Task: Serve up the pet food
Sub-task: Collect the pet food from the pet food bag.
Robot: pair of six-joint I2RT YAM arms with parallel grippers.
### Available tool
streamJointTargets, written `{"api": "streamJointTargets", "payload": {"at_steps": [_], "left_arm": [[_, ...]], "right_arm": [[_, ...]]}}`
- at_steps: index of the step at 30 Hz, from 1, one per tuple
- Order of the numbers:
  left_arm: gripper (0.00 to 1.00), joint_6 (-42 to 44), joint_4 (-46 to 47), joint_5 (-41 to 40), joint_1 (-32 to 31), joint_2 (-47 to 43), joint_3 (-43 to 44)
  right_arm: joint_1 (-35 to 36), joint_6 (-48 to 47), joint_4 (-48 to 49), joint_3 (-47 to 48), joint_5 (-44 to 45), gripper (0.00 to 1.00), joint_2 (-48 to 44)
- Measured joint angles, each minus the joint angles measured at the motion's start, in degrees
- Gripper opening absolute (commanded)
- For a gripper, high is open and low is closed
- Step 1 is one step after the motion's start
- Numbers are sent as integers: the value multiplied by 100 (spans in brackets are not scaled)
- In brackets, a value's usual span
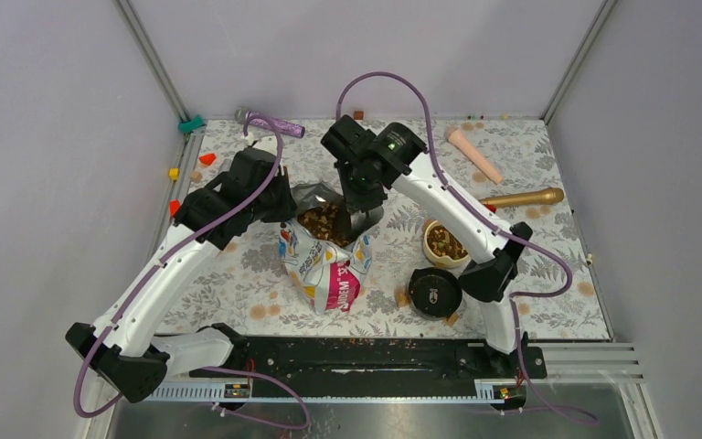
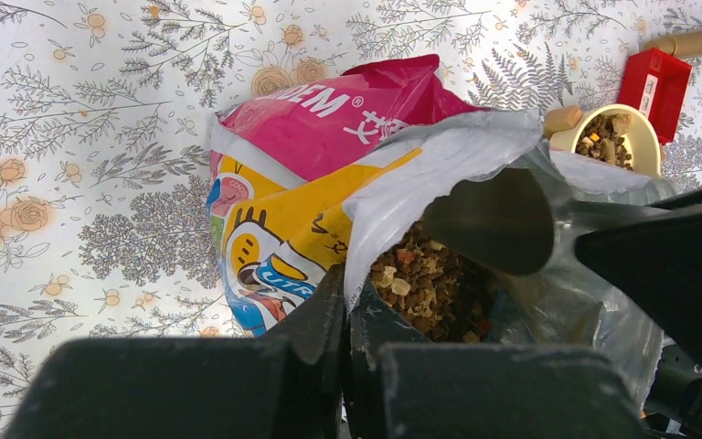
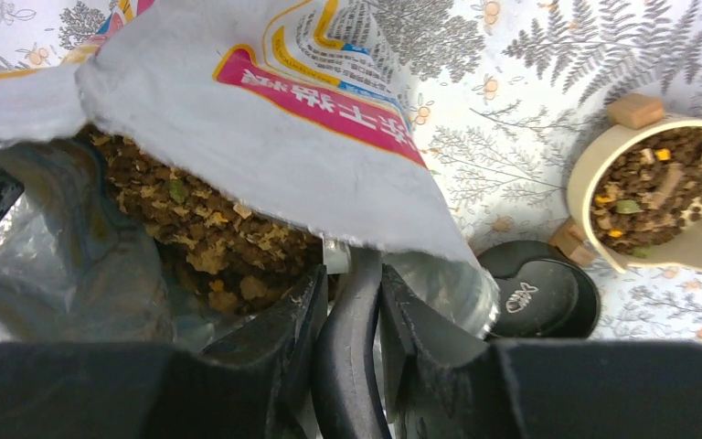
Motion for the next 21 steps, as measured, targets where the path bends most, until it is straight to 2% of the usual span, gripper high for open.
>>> {"api": "streamJointTargets", "payload": {"at_steps": [4,9,12,14,21], "left_arm": [[0,2,-2,-4,2,0,0],[0,2,-11,-28,2,0,-2],[0,0,-28,-42,7,0,-2],[0,0,-55,-39,7,0,-2],[0,0,-109,-42,7,0,-13]], "right_arm": [[-13,140,817,-1045,-232,0,-308],[-146,586,2579,-3331,-706,0,-1508],[-225,1187,3941,-4940,-1038,0,-2369],[-234,1521,4625,-5668,-1126,0,-2756],[-293,2702,6828,-7547,-1698,0,-3694]]}}
